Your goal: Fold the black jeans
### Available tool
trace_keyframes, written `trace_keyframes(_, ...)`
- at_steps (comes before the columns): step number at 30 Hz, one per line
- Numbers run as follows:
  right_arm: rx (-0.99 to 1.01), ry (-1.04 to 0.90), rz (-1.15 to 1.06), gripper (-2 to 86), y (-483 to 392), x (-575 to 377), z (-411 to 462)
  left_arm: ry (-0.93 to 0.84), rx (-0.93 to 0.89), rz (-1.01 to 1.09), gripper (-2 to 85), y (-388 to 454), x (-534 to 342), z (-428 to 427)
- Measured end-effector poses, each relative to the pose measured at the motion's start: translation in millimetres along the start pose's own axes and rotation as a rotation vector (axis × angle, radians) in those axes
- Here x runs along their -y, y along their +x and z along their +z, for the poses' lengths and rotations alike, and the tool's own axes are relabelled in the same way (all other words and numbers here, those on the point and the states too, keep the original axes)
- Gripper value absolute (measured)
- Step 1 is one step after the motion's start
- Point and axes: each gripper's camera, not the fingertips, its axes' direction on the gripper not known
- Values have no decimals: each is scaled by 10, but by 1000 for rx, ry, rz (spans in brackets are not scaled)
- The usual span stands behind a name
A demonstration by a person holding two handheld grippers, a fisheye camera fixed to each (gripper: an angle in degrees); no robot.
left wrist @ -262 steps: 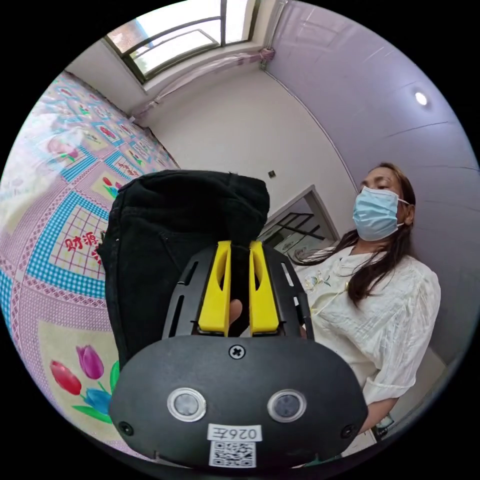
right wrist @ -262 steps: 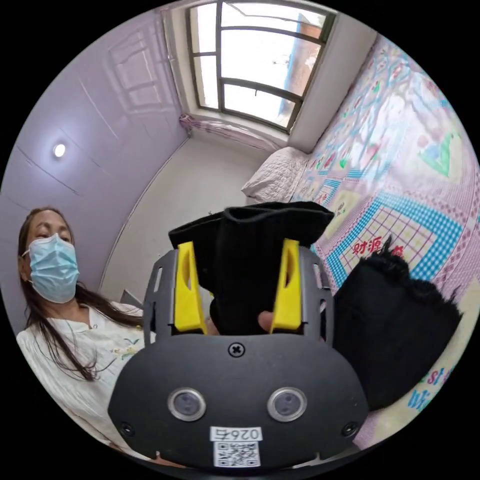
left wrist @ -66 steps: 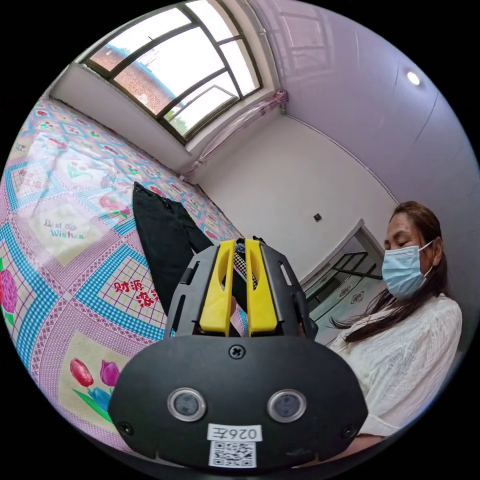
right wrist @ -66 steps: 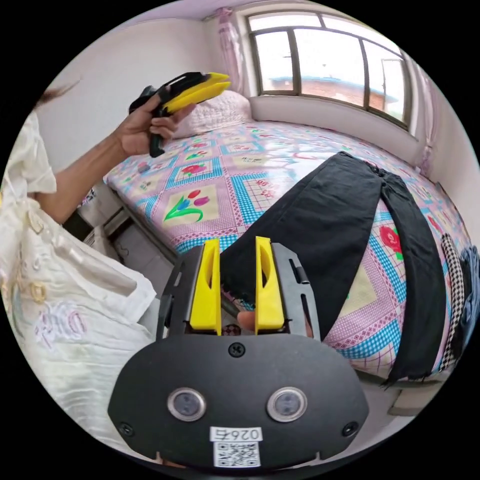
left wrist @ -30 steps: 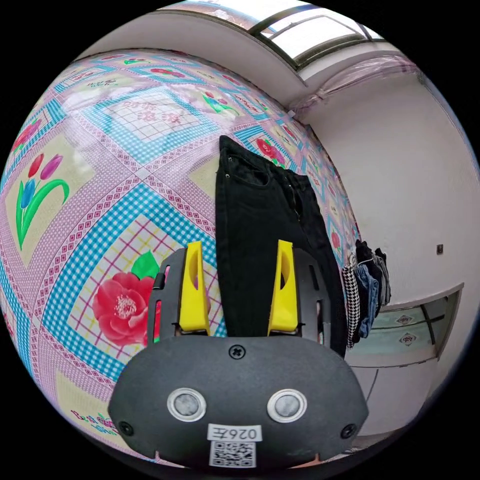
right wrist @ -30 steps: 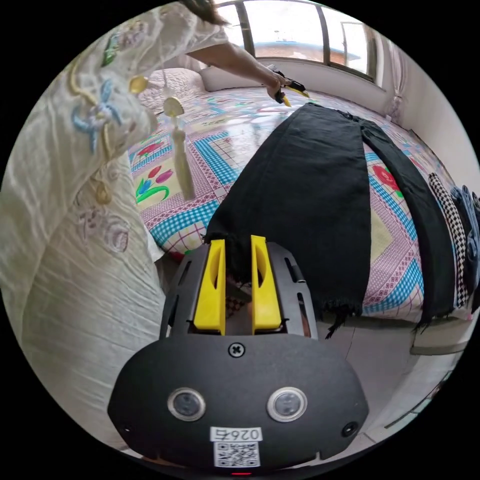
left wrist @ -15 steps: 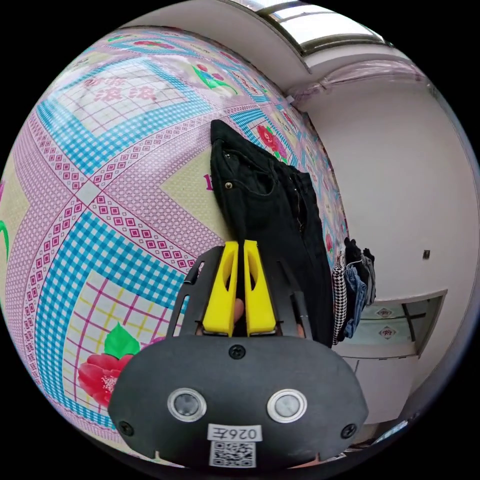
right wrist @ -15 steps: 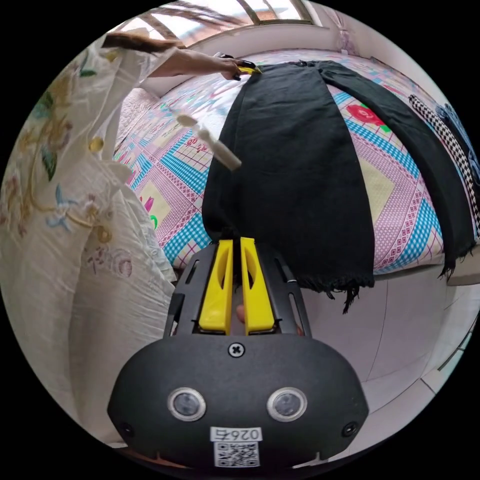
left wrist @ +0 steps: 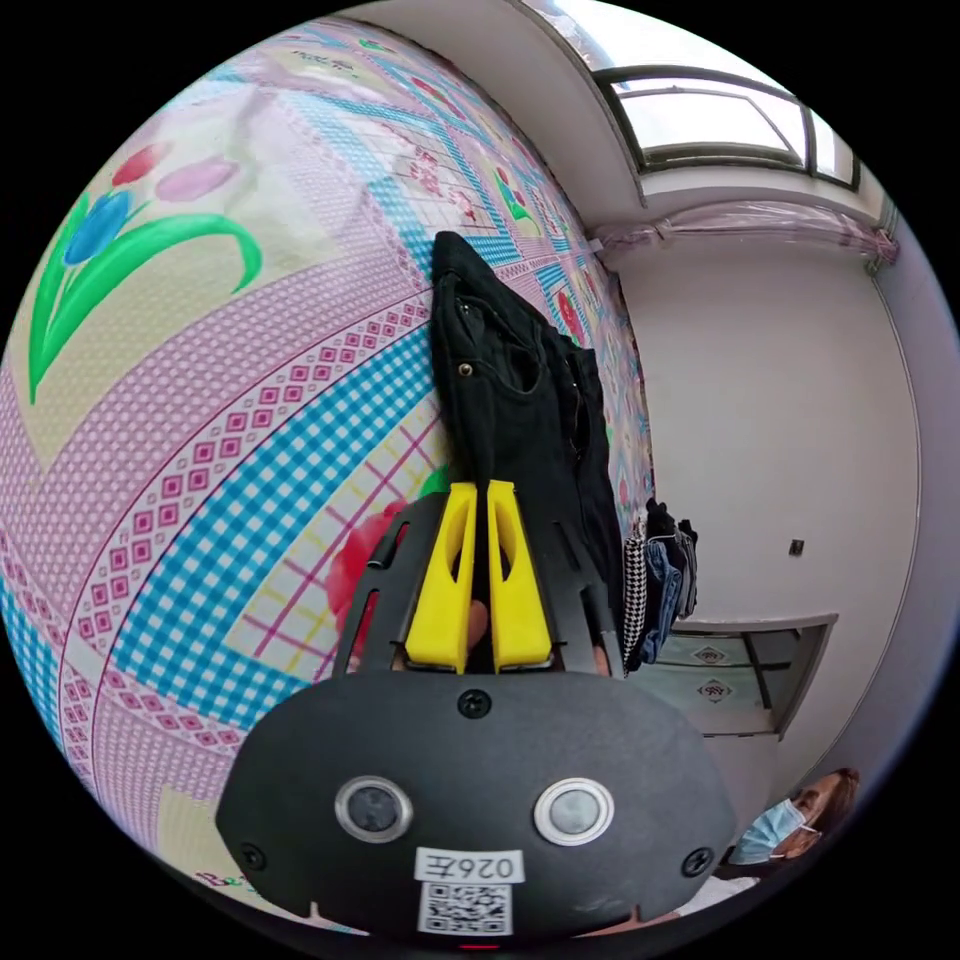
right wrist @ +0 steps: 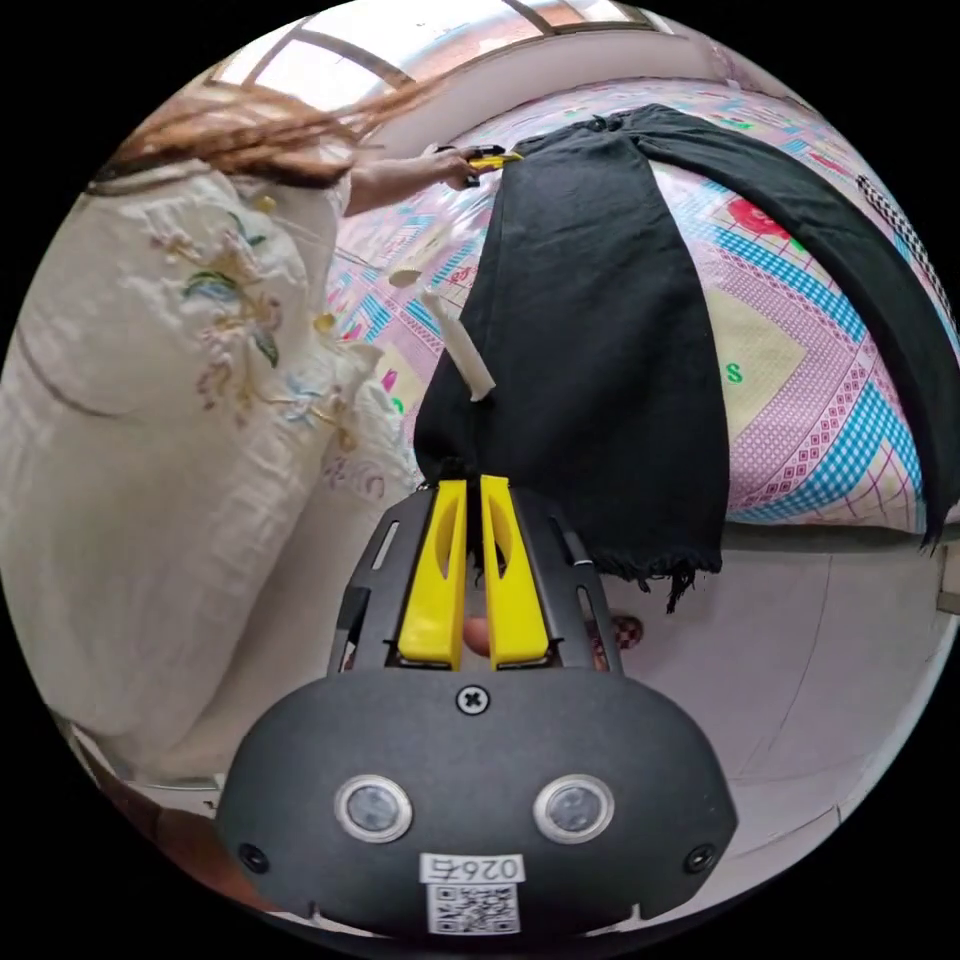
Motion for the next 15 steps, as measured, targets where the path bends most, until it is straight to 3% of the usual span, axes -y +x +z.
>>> trace_keyframes(8, 199, 238, 79, -12, 199, -560, -1168, 55, -113, -121, -2, -356, -521, -356)
trace_keyframes(15, 258, 489, 175, -12, 759, -632, -2143, 82, -55, -73, -2, 401, -364, -136)
